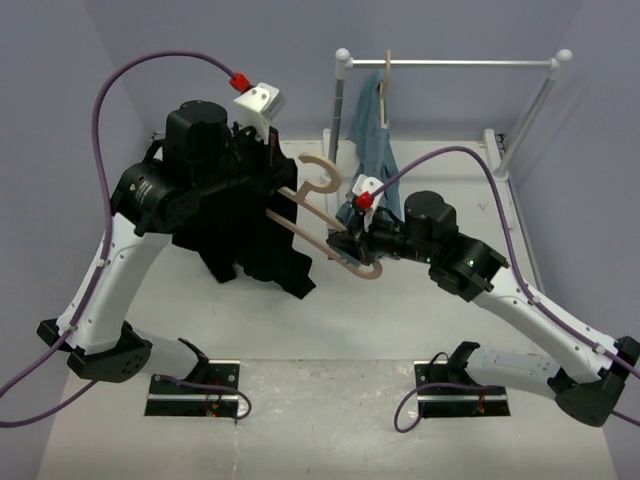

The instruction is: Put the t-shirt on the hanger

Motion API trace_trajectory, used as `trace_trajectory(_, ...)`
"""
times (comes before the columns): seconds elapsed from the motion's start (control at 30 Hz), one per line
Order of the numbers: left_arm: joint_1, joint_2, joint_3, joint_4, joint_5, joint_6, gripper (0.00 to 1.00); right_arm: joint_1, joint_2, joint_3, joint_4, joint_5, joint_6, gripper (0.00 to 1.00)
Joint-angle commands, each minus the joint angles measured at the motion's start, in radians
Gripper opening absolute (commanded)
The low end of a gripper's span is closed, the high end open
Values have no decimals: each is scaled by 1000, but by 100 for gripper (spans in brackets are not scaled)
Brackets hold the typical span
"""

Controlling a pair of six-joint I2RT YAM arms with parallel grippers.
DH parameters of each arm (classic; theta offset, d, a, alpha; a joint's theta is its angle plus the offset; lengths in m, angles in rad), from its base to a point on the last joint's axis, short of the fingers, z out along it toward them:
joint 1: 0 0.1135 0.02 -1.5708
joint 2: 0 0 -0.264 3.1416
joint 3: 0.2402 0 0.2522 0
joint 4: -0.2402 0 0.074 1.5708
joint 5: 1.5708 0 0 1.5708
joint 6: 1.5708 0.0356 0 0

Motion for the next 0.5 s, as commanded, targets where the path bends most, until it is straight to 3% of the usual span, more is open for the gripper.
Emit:
trace_trajectory(0.0,-4,-29,-111,84,-152,-86,0,5,-21,-40,75,213,73,0)
trace_trajectory(0.1,-4,-66,-184,148,-215,-121,0,5,1,-64,-4,217,66,0)
trace_trajectory(0.23,-14,-74,-233,199,-90,-158,0,4,-12,-141,65,305,158,0)
trace_trajectory(0.3,-18,-81,-287,241,-30,-179,0,6,0,-142,106,274,164,0)
trace_trajectory(0.47,-29,-144,-430,355,43,-231,0,6,64,-144,266,23,155,0)
